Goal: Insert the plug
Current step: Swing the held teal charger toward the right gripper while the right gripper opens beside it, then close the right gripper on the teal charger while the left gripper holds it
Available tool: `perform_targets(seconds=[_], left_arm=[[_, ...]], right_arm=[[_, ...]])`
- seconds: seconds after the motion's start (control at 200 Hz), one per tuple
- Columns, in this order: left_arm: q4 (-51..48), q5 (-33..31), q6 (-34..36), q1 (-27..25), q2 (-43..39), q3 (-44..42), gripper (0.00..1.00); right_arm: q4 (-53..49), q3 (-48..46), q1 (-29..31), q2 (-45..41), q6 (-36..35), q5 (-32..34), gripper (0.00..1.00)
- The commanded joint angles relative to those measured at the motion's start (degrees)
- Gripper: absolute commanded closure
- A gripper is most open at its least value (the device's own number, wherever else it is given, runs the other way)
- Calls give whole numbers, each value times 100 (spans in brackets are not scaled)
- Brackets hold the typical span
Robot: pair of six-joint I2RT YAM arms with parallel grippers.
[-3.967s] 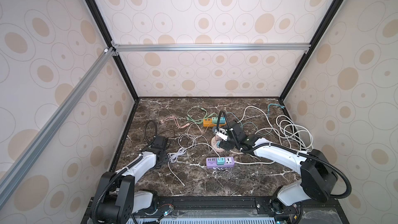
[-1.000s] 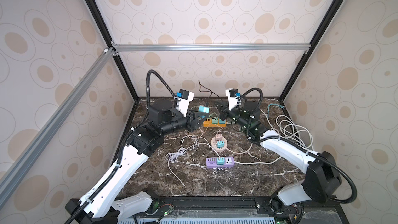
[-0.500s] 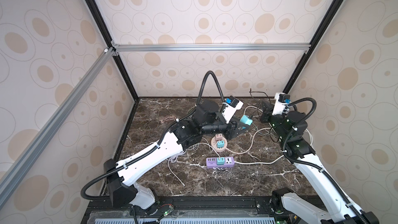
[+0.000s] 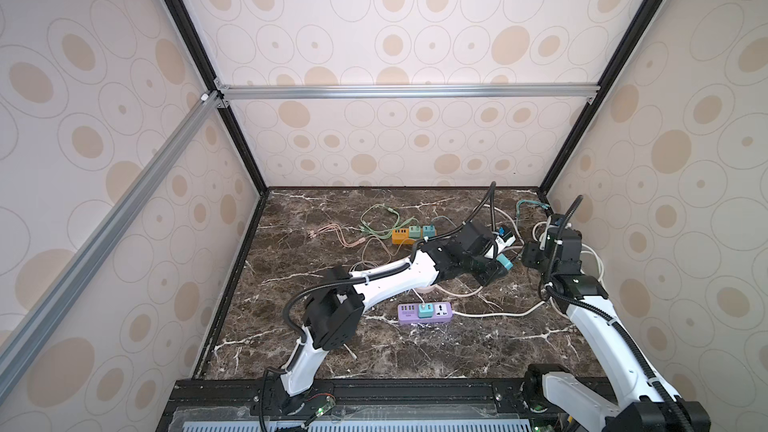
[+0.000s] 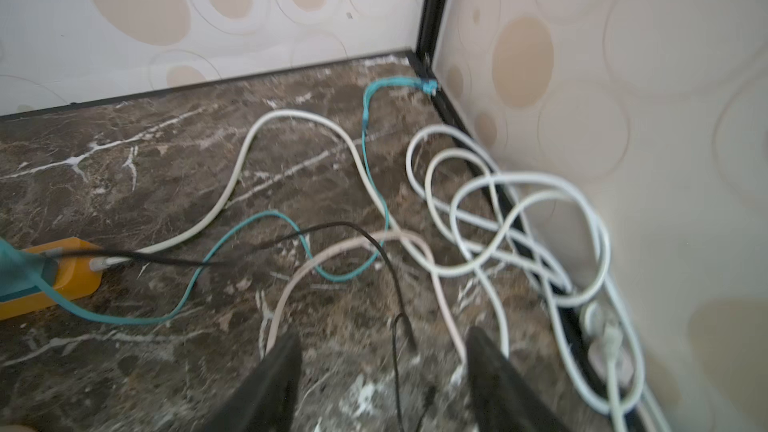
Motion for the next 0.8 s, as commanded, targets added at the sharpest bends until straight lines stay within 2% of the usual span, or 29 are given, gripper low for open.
perform_targets(seconds=[0.0, 0.02, 0.14, 0.225, 0.285, 0.39, 0.545, 0.65, 0.705, 0.795], left_arm=[[-315, -212, 742, 8, 167, 521, 100], [-350, -215, 826, 7, 222, 559, 100], [-376, -238, 1244, 21, 350, 612, 100], [-332, -178, 1534, 59, 344, 560, 100], [-297, -40, 1775, 85, 317, 494, 100], [-281, 342, 2303, 134, 209, 355, 100], [189, 650, 2823, 290, -136, -186, 100], [638, 930, 3175, 412, -403, -661, 100], [906, 1017, 3454, 434, -556, -946, 100], [1454, 1353, 3859, 446, -845, -1506, 100]], right_arm=[[-1413, -47, -12, -375, 786, 222, 5], [-1586, -64, -12, -468, 914, 144, 0], [-2513, -149, -18, -1005, 1546, -288, 0], [-2958, -87, -17, -1403, 1673, -599, 0], [-3032, -14, -17, -1626, 1554, -1212, 0], [-2882, 49, -18, -1882, 1411, -2726, 0], [-3295, 338, -78, -1713, 1091, -3625, 1], [-3346, 369, -98, -1446, 821, -4531, 2], [-3374, 393, -98, -1282, 897, -4617, 3], [-3390, 413, -106, -1195, 1076, -4242, 4]])
